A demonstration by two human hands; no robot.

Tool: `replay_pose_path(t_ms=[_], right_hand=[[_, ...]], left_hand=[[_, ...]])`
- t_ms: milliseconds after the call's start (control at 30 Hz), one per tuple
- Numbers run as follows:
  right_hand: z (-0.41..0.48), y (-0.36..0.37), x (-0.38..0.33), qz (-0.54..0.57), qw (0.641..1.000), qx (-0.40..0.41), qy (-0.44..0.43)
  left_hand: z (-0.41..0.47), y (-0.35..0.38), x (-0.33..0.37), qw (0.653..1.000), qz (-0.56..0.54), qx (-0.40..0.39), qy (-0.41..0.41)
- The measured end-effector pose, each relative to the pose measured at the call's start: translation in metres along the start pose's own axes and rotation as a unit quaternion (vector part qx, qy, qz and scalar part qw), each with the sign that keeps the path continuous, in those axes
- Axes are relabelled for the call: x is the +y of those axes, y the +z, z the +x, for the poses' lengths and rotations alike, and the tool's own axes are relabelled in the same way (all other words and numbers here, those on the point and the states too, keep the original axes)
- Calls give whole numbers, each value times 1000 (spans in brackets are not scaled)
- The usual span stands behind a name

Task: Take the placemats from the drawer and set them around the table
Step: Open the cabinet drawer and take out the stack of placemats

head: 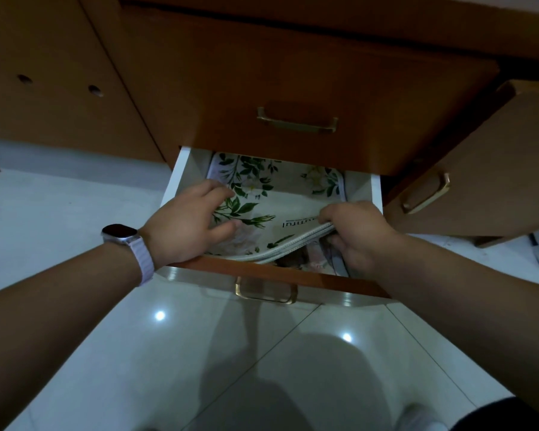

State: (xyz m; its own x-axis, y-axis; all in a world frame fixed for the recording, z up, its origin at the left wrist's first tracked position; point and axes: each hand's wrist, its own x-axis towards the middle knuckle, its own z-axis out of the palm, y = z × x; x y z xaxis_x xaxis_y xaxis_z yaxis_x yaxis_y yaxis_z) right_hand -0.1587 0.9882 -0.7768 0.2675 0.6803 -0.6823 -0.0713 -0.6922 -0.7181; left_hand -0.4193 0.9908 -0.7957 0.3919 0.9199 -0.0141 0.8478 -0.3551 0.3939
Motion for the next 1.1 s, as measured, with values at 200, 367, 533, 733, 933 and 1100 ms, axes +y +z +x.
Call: replay_pose_path(t_ms=[200,367,533,733,933,1100], right_hand=[[10,-19,-11,59,987,-106,107],[13,-15,-2,-124,977,-121,124],[17,-11,11,-246,951,-124,140],[28,-7,17,-227,958,-125,124],[34,-9,33,-152,981,-88,77],[36,-11,25,-196,969,-101,110]], left_hand=[[-2,-2,4,1000,-6,-13,-9],[-2,0,1,999,-5,-29,-16],[1,4,-1,999,-3,-38,-11],[1,5,-3,999,6,-47,-14],[4,7,-6,999,3,-41,-17],[5,7,-3,999,3,-37,-15]])
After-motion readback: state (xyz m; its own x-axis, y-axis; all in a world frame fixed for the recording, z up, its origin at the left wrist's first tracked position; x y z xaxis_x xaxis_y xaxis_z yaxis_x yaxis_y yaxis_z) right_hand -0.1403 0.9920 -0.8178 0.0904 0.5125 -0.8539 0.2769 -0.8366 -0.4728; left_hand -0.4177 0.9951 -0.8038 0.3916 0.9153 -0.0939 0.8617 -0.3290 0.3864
